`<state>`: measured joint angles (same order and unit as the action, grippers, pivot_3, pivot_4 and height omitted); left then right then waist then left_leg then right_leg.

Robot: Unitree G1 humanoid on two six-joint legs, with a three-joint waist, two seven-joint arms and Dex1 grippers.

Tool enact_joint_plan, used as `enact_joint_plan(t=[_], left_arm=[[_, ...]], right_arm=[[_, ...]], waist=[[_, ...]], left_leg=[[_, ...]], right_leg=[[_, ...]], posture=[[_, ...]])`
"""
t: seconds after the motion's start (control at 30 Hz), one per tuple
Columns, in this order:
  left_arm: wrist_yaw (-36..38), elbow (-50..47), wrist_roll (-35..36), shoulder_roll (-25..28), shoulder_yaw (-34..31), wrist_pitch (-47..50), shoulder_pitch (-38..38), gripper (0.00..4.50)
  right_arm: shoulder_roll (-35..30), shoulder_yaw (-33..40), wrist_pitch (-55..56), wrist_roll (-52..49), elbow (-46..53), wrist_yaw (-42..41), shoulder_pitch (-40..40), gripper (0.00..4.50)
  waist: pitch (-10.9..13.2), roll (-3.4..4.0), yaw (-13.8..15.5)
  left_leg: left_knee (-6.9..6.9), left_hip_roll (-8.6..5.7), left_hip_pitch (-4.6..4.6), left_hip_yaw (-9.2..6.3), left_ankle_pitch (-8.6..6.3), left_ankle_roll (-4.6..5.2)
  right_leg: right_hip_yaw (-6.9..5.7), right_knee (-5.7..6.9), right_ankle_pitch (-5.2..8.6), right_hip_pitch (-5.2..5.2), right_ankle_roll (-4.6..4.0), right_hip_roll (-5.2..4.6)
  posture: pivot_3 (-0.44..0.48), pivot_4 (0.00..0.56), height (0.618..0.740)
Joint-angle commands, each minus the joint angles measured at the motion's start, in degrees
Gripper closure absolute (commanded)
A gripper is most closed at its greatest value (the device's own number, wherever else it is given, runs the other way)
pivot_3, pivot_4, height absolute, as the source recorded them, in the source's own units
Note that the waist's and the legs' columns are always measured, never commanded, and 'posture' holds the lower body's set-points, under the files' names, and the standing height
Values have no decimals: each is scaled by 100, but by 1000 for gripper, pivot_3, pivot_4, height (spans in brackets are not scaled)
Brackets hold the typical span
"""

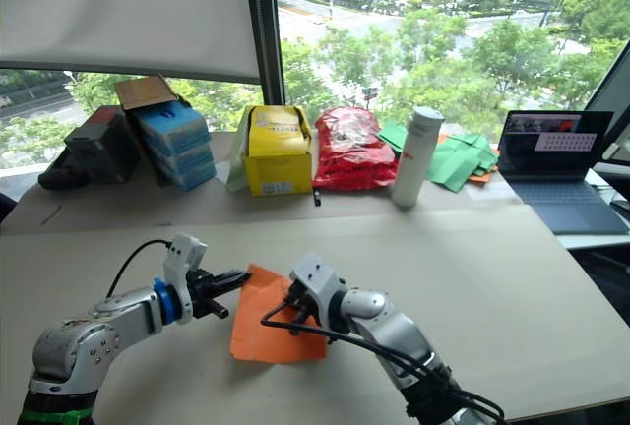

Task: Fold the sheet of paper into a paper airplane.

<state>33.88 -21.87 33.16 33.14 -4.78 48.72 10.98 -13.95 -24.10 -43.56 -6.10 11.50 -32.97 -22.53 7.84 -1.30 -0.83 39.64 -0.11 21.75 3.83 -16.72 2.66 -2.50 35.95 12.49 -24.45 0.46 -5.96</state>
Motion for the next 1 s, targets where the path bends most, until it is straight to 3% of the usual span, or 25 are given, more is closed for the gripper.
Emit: enact_joint_plan(t=[0.03, 0.3, 0.77, 1.0], left_arm=[[607, -79, -963, 422, 692, -1445, -61, 4448], [1091, 524, -2237, 711, 1496, -3167, -175, 4448], [1553, 905, -2972, 736, 1832, -4408, -407, 4448], [1663, 1152, -3299, 697, 1982, -4675, -221, 4448]], right_arm=[[52, 131, -157, -100, 48, 59, 28, 4500], [111, 167, -183, -119, 79, 190, 61, 4500], [103, 444, 161, -128, 299, 441, 20, 4500], [178, 388, 795, -27, 131, 451, -40, 4500]], waist=[[0, 1, 2], [1, 2, -5], [3, 4, 3], [4, 5, 7]], left_leg=[[-2, 0, 1, 0, -1, -1], [-5, 0, 56, 2, 2, 3], [6, 0, 62, 2, -23, 50], [13, 1, 63, 9, -24, 55]], right_leg=[[-2, -3, 0, -1, 0, -3], [-3, 3, 0, -61, -2, -9], [-21, 5, 0, -56, 1, 0], [-43, 9, 0, -54, 5, 53]], posture=[[0, 150, 740], [0, 150, 740], [0, 150, 740], [0, 150, 740]])
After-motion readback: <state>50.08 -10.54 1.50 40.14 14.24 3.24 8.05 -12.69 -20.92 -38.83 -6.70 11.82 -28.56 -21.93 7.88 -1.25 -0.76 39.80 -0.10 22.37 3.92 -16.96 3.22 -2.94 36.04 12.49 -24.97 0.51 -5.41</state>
